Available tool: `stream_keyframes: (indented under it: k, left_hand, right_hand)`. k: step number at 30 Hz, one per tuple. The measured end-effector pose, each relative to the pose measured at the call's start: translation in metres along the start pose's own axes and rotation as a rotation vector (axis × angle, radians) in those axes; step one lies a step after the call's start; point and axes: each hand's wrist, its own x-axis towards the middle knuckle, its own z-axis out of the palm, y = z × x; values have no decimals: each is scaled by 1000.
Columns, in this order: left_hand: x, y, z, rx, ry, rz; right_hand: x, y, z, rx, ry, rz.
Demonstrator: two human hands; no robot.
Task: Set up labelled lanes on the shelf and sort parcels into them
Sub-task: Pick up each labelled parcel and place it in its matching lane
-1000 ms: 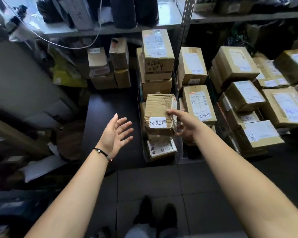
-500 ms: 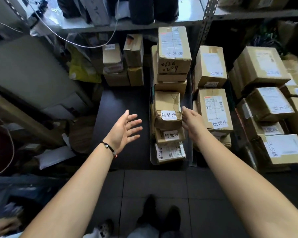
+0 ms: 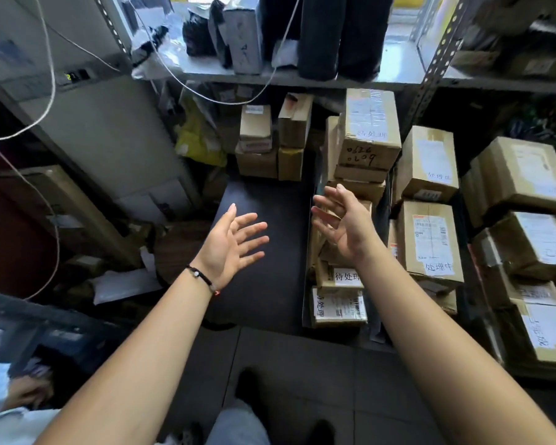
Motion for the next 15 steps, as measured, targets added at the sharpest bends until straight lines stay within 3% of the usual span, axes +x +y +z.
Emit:
stream_keyframes:
  k: [15]
  left_hand:
    - [120,126,-53,131,-181,-3]
  right_hand:
    - [100,-24,131,-28,87,33]
